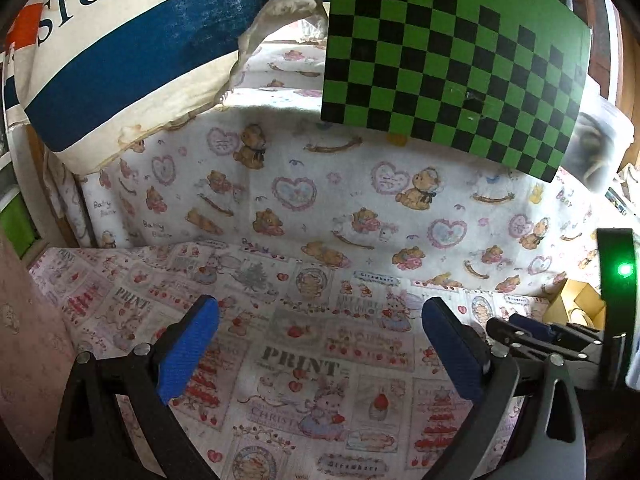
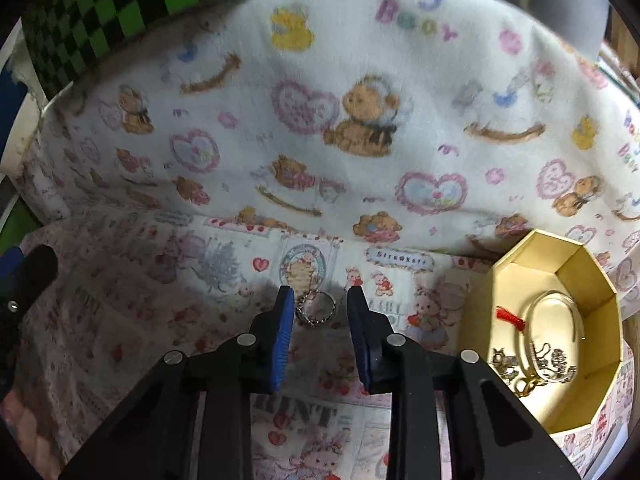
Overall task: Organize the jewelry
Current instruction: 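Close the right tool on the silver hoop earring and lift it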
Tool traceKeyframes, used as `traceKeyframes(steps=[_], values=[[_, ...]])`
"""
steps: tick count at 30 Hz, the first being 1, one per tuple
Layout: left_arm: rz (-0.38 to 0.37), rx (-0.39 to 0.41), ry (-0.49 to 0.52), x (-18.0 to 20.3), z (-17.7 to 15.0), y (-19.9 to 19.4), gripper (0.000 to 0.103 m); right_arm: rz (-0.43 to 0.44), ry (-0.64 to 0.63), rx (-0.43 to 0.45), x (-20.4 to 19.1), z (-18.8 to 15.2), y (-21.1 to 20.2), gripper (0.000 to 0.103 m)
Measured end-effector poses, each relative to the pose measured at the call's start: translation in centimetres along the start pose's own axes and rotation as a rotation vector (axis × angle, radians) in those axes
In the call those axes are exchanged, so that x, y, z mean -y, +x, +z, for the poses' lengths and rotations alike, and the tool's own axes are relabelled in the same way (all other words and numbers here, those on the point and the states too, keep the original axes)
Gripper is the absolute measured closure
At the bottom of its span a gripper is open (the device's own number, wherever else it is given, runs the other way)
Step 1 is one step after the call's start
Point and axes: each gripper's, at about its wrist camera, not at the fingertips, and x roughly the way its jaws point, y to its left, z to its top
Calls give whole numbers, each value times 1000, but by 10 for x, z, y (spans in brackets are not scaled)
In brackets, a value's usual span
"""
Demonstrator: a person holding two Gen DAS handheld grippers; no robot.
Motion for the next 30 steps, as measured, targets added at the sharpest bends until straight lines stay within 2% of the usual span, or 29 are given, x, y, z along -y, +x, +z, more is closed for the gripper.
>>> traceKeyframes(steps=[3,4,12,20,23,25,30], values=[[1,3,-4,-1,1,0,3,-41,-54,5,-12,0,4,75],[1,5,-4,-2,1,0,3,-48,-59,3,-13,0,5,79],[-62,78,29,6,0,-15,3,-48,-68,29,-18,-15,-16,80],[-63,98,62,17,-2,-24,3,8,-44,171,10,-37,-84,79],[-25,118,51,16,-2,-25,3,17,-32,234,26,-44,-105,79],[-39,111,53,15,-2,-24,3,27,-19,280,36,-47,-118,79],[-47,102,70,20,-4,-24,3,65,32,324,51,-54,-128,79]])
